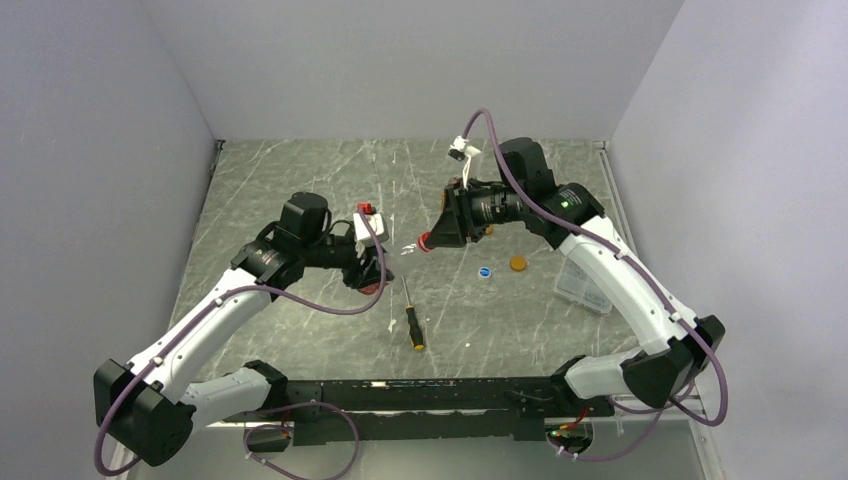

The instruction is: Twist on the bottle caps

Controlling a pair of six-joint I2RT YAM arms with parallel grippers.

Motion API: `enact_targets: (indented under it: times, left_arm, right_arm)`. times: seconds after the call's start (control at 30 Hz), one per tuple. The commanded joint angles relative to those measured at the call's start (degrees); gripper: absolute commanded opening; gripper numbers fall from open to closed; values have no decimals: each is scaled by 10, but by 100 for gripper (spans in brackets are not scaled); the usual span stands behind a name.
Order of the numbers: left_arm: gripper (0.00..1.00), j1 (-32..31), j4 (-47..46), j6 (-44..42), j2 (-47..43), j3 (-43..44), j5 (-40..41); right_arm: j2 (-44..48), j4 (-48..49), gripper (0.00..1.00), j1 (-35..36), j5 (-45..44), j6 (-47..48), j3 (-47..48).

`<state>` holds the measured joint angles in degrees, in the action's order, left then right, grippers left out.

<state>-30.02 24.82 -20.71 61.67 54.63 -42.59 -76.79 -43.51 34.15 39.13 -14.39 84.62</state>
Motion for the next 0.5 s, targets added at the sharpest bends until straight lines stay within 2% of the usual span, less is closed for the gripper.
enact_targets:
  times: [0.0, 0.23, 0.47]
  left_arm:
    - [0, -9, -200, 18, -27, 3, 85]
    - [0, -47, -306, -15, -35, -20, 217]
    - [0, -72, -362, -41, -43, -45, 272]
  right_arm:
    - [-44, -37, 14, 14, -9, -97, 5]
    - [-87, -13, 13, 3, -28, -213, 13]
    - [-95, 29, 13, -7, -41, -320, -2]
